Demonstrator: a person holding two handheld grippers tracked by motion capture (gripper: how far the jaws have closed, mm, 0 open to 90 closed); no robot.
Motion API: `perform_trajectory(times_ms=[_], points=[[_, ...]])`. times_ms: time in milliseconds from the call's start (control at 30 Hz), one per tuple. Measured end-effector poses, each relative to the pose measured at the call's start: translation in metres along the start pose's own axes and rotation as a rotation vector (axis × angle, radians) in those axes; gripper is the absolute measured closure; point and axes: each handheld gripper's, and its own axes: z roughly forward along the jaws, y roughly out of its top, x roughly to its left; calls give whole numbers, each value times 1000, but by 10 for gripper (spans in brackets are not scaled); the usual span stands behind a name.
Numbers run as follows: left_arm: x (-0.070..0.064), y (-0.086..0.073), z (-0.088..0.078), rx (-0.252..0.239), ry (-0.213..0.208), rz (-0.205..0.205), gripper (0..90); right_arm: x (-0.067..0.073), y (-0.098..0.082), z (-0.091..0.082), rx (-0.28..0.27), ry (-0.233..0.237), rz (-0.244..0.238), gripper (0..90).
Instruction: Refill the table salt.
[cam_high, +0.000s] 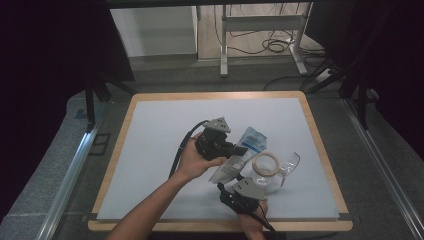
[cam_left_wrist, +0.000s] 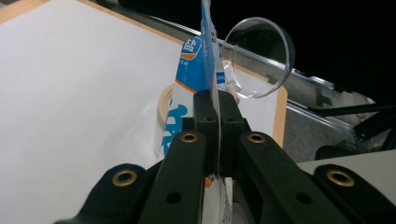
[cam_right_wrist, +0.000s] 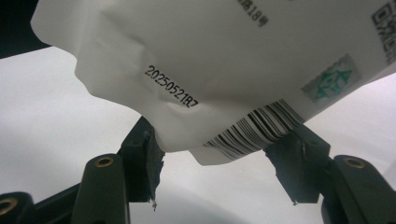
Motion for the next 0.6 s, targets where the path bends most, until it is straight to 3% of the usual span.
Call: perform_trajectory(times_ms=[300,367,600], points=[[3,6,18,32,-37,-15,900,0,-3,-5,-14,-37,-6,430],[2,6,22,36,-59,-14,900,2,-1,-6,-20,-14,5,444],[-2,7,19,49,-36,15,900,2,-3,-6,-19,-45,-21,442]])
